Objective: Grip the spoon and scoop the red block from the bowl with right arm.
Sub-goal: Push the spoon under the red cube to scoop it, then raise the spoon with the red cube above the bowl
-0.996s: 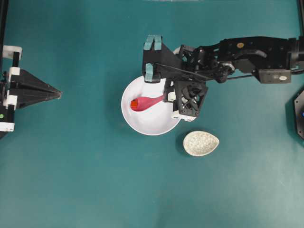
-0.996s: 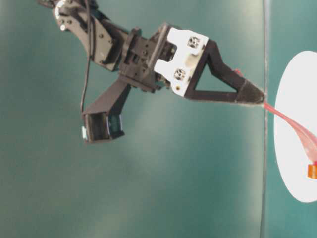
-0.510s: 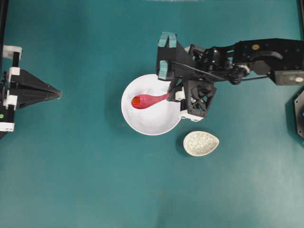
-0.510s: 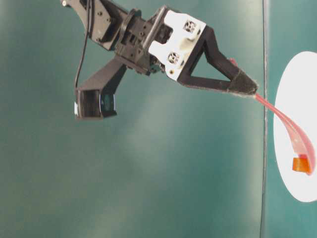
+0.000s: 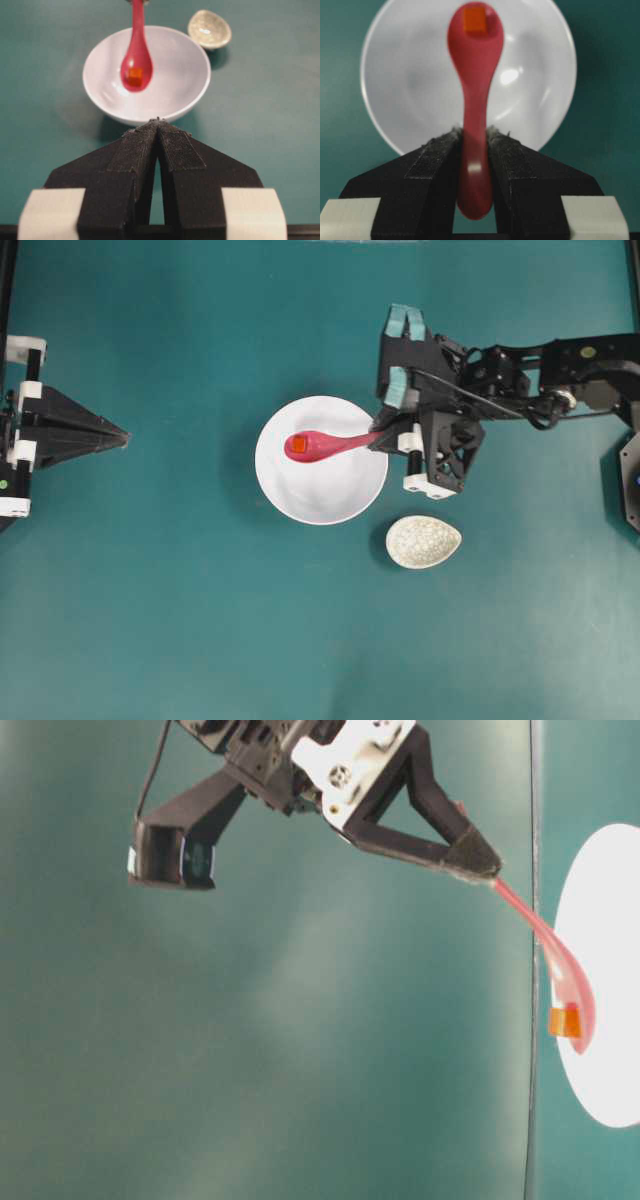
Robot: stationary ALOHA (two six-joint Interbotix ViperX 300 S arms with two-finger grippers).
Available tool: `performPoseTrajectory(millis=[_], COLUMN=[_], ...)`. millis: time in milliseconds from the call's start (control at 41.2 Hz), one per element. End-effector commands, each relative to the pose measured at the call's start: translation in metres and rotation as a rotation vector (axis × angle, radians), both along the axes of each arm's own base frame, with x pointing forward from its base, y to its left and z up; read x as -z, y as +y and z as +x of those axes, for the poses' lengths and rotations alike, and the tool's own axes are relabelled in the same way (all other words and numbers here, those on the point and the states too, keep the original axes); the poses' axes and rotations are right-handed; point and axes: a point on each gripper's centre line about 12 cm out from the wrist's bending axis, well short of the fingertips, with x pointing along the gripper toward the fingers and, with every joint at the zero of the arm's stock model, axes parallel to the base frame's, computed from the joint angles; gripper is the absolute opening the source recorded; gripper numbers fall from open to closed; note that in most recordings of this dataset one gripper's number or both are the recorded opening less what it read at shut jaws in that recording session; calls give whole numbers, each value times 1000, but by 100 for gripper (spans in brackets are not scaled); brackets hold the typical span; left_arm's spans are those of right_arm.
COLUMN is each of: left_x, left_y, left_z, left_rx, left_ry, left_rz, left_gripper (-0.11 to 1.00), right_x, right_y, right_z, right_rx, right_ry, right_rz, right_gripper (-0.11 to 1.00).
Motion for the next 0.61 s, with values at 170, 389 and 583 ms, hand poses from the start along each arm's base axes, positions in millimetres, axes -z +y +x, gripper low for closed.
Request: performPoseTrajectory(millis=[170, 389, 583], left_x=[-9, -9, -9], left_y=[0, 0, 0], left_z=[3, 3, 3], left_rx=[-2, -2, -2], left_ry=[-20, -20, -20], left_rz=[-3, -4, -4], left_gripper=[0, 0, 0], right_x=[-13, -13, -14], right_y=[9, 8, 9], right_z=[-7, -15, -20], right_rx=[2, 18, 25], right_ry=[-107, -140, -150], right_rz=[-11, -12, -5], right_gripper=[24, 24, 24])
